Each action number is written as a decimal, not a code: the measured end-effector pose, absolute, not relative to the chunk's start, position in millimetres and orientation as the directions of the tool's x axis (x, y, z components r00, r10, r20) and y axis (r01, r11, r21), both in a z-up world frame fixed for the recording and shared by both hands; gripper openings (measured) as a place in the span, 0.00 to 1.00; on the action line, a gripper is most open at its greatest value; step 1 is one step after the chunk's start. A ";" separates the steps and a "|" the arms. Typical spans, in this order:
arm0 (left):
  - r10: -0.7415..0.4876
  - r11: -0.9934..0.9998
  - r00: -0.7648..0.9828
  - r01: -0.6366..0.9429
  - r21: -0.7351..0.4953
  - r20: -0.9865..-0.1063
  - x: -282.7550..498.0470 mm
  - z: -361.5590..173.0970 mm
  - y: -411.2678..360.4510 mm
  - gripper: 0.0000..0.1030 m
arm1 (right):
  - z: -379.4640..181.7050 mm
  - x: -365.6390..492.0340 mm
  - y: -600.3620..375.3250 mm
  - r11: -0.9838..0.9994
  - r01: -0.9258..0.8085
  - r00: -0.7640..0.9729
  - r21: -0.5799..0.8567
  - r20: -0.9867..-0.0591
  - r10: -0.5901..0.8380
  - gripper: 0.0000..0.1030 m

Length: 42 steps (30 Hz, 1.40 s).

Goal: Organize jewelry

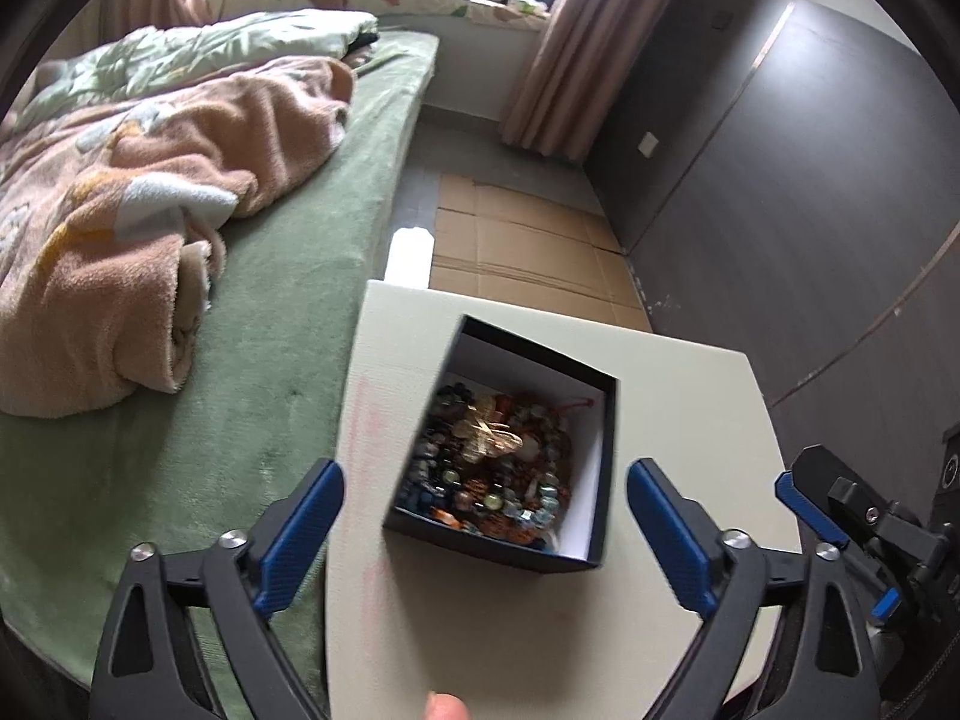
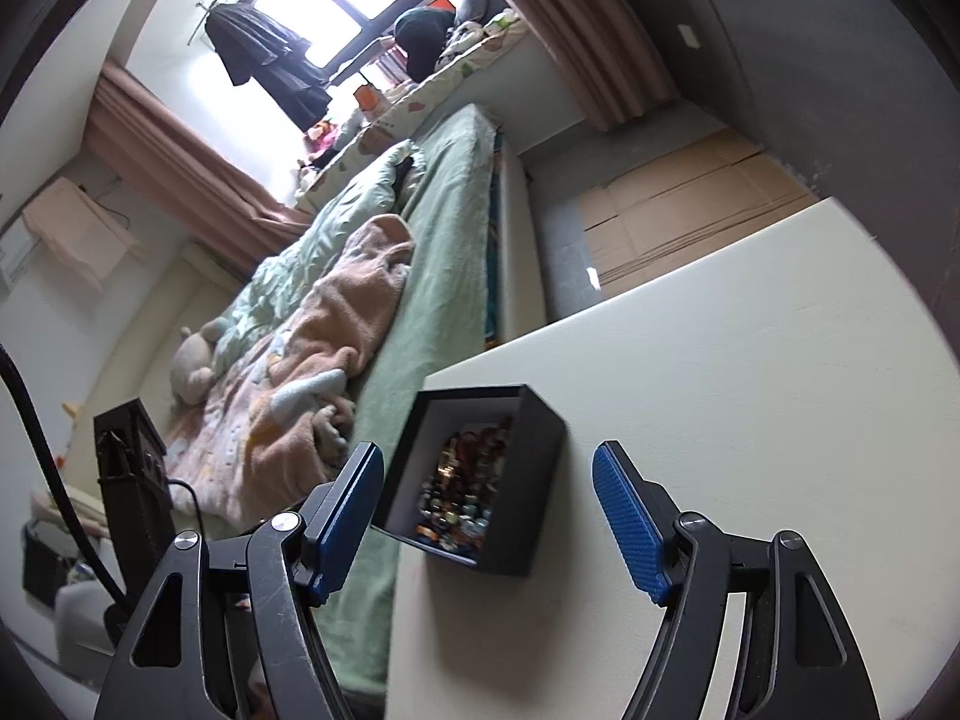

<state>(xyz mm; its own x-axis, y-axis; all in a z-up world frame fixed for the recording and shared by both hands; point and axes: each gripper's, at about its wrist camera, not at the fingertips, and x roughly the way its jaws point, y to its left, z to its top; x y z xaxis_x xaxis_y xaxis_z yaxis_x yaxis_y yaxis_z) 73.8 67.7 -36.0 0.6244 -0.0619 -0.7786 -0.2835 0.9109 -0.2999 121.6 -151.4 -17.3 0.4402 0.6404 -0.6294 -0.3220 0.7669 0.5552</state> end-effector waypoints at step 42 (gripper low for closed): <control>0.059 0.974 0.738 -0.189 -0.122 -0.673 21.7 1.4 6.4 0.99 | 0.8 65.3 -210.7 0.868 -0.371 0.511 0.332 -0.707 0.489 1.00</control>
<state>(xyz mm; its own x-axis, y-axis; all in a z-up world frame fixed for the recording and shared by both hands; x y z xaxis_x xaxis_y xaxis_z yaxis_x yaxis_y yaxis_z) 21.7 6.4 1.4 0.7377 0.0587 -0.6726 -0.1885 0.9745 -0.1217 65.3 -210.7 0.8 0.5107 0.4887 -0.7074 -0.3707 0.8675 0.3317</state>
